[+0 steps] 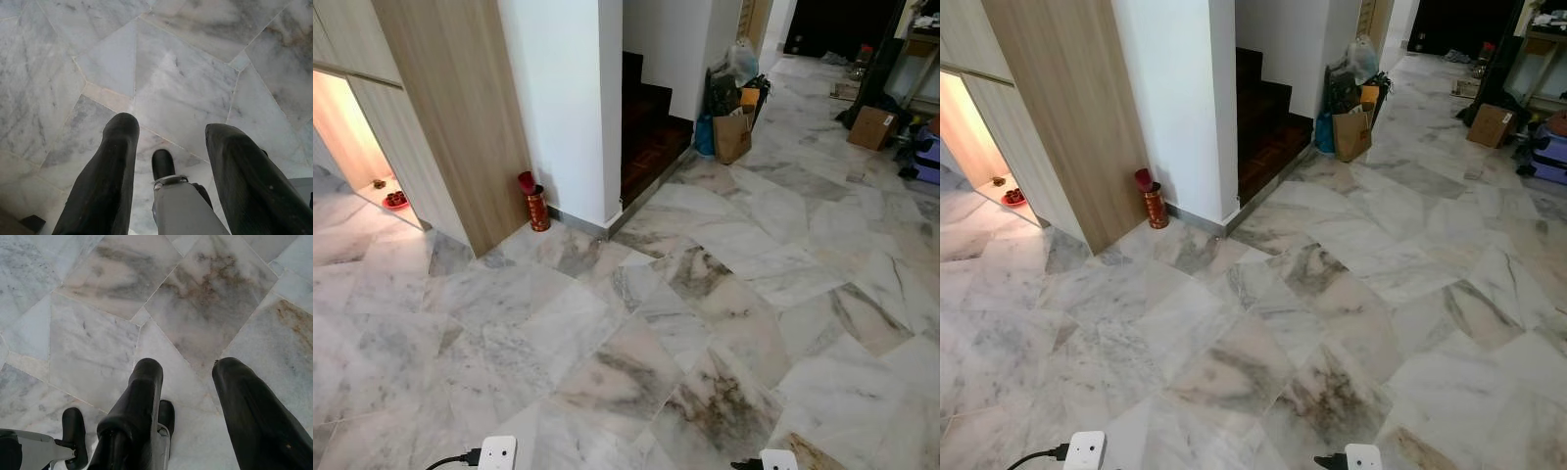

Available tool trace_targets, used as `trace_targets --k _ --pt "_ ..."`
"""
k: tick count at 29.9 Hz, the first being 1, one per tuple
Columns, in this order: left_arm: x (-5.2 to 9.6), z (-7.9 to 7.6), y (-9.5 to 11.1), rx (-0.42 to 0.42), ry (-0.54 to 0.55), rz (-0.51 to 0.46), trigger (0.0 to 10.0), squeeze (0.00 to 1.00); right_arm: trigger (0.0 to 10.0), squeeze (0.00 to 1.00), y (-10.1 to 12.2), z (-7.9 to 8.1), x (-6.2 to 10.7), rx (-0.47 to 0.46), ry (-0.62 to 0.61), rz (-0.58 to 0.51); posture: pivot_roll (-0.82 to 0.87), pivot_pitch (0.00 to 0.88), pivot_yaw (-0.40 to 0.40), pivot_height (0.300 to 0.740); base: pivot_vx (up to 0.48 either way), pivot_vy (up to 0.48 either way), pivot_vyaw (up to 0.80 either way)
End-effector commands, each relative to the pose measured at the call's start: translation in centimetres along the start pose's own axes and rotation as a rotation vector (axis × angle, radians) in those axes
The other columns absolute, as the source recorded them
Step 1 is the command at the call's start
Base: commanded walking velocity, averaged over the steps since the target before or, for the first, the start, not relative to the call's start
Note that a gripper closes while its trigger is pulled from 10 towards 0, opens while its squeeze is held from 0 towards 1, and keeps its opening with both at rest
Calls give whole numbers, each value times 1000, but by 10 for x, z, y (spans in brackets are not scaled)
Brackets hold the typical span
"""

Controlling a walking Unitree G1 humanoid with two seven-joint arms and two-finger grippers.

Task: Move the pillow to the sofa from floor

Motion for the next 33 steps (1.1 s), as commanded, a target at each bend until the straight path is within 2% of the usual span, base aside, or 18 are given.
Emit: trace_targets --k 1,23,33 --pt "14 54 -42 2 69 133 10000 0 10000 0 0 21 -7 -163 15 71 93 0 -3 740 0 0 0" --pt "15 59 -42 23 93 130 10000 0 10000 0 6 22 -8 -183 17 48 100 0 -1 740 0 0 0" --pt "14 56 -41 22 90 126 10000 0 10000 0 6 22 -8 -183 21 54 95 0 -5 740 0 0 773"
Point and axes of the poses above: a point about 5 cm out from each wrist's last joint towards the gripper, its own x axis pointing back from the gripper into the wrist, its own y axis along the axis of the wrist's last joint, z = x × y, the point moved 3 cm from there along -x, pointing out of the wrist towards the gripper, and after that the axes turned 11 degrees about -x, right-handed, at the moved point
